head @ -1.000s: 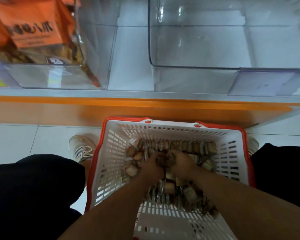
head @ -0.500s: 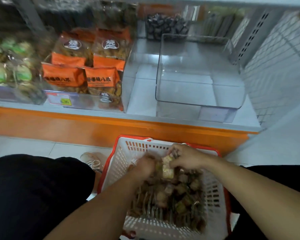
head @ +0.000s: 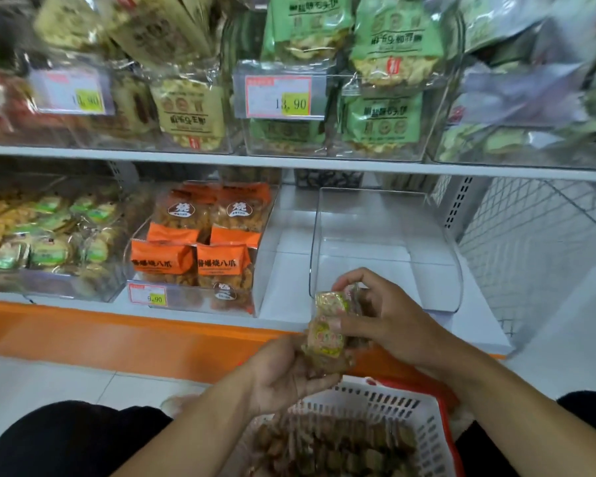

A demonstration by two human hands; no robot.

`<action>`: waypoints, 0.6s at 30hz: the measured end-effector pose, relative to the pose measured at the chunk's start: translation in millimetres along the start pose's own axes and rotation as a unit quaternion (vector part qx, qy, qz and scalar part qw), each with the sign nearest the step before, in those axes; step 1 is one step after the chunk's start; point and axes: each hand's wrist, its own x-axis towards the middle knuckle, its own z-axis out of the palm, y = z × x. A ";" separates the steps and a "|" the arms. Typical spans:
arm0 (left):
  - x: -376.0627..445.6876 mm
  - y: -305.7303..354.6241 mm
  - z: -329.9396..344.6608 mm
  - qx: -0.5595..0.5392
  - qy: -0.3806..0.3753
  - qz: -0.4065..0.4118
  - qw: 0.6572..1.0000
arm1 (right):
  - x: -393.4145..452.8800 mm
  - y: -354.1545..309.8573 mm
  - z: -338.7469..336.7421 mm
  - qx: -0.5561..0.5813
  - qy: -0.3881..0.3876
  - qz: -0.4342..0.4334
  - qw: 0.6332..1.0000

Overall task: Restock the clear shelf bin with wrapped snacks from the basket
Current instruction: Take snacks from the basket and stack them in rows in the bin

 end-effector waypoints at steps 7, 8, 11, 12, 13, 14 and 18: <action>-16.7 50.6 27.1 -0.039 -0.089 0.082 0.992 | 20.4 -24.1 -4.8 0.061 0.024 -0.069 0.995; -17.7 58.6 29.0 -0.037 -0.095 0.085 0.991 | 26.2 -27.7 -8.3 0.064 0.019 -0.072 0.995; -15.2 73.7 31.1 -0.013 -0.094 0.098 0.991 | 40.2 -28.5 -15.9 0.063 0.012 -0.079 0.995; -12.7 74.6 30.2 -0.003 -0.090 0.107 0.990 | 43.0 -24.8 -16.7 0.059 0.017 -0.084 0.995; -9.9 72.9 29.0 0.006 -0.085 0.119 0.989 | 44.6 -19.1 -16.3 0.054 0.027 -0.088 0.994; -6.9 69.4 27.5 0.008 -0.077 0.127 0.989 | 45.2 -12.2 -14.8 0.049 0.040 -0.092 0.994; 6.4 58.7 29.5 -0.018 -0.049 0.148 0.988 | 49.1 8.1 -6.3 0.011 0.096 -0.110 0.989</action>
